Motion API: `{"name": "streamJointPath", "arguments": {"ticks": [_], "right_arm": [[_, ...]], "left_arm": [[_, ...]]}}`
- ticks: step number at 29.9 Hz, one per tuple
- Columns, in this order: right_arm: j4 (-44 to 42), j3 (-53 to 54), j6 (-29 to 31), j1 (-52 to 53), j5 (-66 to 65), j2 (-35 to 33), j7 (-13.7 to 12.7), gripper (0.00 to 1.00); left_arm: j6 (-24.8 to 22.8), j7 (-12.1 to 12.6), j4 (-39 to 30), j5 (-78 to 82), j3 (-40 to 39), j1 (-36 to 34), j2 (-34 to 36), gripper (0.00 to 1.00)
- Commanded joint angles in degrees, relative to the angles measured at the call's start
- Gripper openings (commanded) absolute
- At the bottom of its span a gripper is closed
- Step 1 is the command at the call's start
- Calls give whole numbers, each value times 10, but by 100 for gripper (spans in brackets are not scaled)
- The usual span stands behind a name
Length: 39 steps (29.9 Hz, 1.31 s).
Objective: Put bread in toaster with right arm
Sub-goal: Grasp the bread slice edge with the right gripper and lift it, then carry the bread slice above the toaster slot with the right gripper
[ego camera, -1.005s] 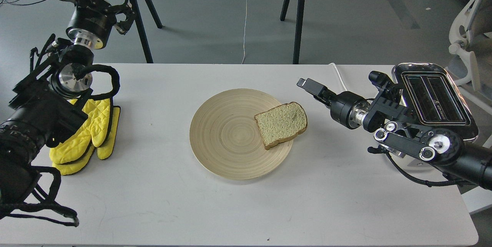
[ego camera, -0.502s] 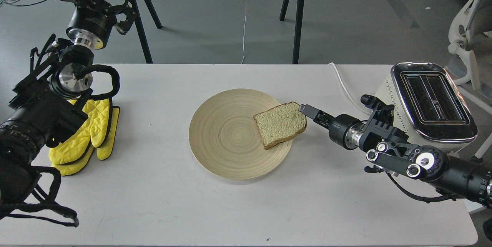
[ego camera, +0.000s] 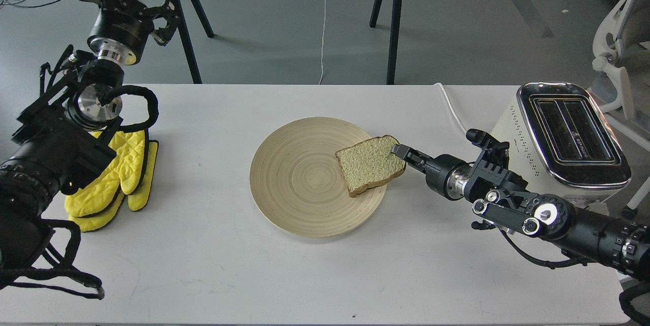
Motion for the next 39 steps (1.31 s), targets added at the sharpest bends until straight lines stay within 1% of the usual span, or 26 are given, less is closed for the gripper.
{"name": "streamJointPath", "arguments": {"ticks": [1,3,7,12,15,18,25,33,35,39], "right_arm": [[0,0,0,2,0,-1,1,23],[0,0,0,2,0,-1,1,13],[-1,3,-1,3,0,0,1,4],[7,5,-1,9,4,-3,3,1],[27,8,-1,12,4,-10,3,0],[59,9,-1,23,4,-38,4,0],[170,10,0,86,0,-167,4,0],[327,9,2,169,-1,-379,-6,0],[363,9,7,186,-2,-436,-20,0],[403,11,44,201,-26,-531,-51,0]], "left_arm": [[0,1,0,0,0,0,0,100],[0,1,0,0,0,1,0,100],[0,0,0,0,0,0,0,100],[0,0,0,0,0,0,0,100],[0,0,0,0,0,0,0,100],[0,0,0,0,0,0,0,100],[0,0,0,0,0,1,-1,100],[0,0,0,0,0,1,-1,100],[0,0,0,0,0,1,-1,100],[0,0,0,1,0,1,-1,100]]}}
